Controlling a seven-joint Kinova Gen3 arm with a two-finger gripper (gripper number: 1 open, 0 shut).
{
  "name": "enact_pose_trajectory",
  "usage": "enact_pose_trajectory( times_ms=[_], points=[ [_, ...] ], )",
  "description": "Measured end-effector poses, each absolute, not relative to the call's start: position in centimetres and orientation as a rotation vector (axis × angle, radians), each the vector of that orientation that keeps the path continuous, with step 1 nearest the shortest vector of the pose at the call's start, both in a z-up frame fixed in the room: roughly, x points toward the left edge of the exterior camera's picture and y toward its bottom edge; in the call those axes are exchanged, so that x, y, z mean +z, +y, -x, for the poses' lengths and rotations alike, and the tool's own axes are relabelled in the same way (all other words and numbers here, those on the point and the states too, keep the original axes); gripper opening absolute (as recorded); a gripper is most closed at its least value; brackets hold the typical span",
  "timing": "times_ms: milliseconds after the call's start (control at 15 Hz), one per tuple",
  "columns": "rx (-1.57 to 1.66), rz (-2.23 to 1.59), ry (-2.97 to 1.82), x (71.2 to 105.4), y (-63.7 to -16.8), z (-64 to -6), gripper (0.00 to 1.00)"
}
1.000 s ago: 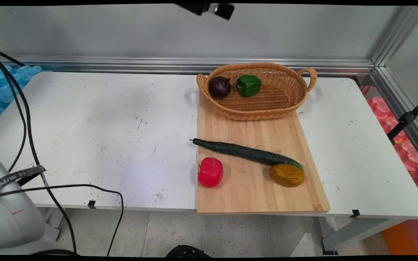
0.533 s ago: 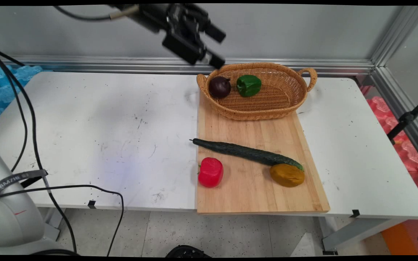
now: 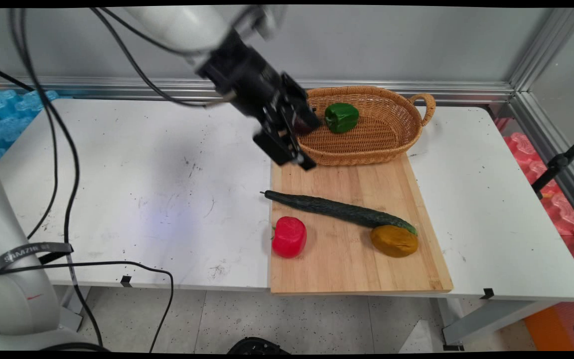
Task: Pick up the cucumber from the cutting board
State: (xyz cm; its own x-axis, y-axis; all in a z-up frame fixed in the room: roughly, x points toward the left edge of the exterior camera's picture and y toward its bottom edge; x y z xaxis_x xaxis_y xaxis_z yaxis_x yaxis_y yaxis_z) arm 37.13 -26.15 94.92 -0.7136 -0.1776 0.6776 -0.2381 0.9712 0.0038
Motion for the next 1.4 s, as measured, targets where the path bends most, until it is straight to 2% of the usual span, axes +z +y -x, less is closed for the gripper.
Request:
enact_pose_trajectory(
  times_ms=[1000, 1400],
  points=[
    [0.075, -0.235, -2.630, 82.7, -31.2, -27.3, 1.00],
    [0.070, -0.200, -2.683, 79.7, -32.7, -24.9, 1.00]
  ],
)
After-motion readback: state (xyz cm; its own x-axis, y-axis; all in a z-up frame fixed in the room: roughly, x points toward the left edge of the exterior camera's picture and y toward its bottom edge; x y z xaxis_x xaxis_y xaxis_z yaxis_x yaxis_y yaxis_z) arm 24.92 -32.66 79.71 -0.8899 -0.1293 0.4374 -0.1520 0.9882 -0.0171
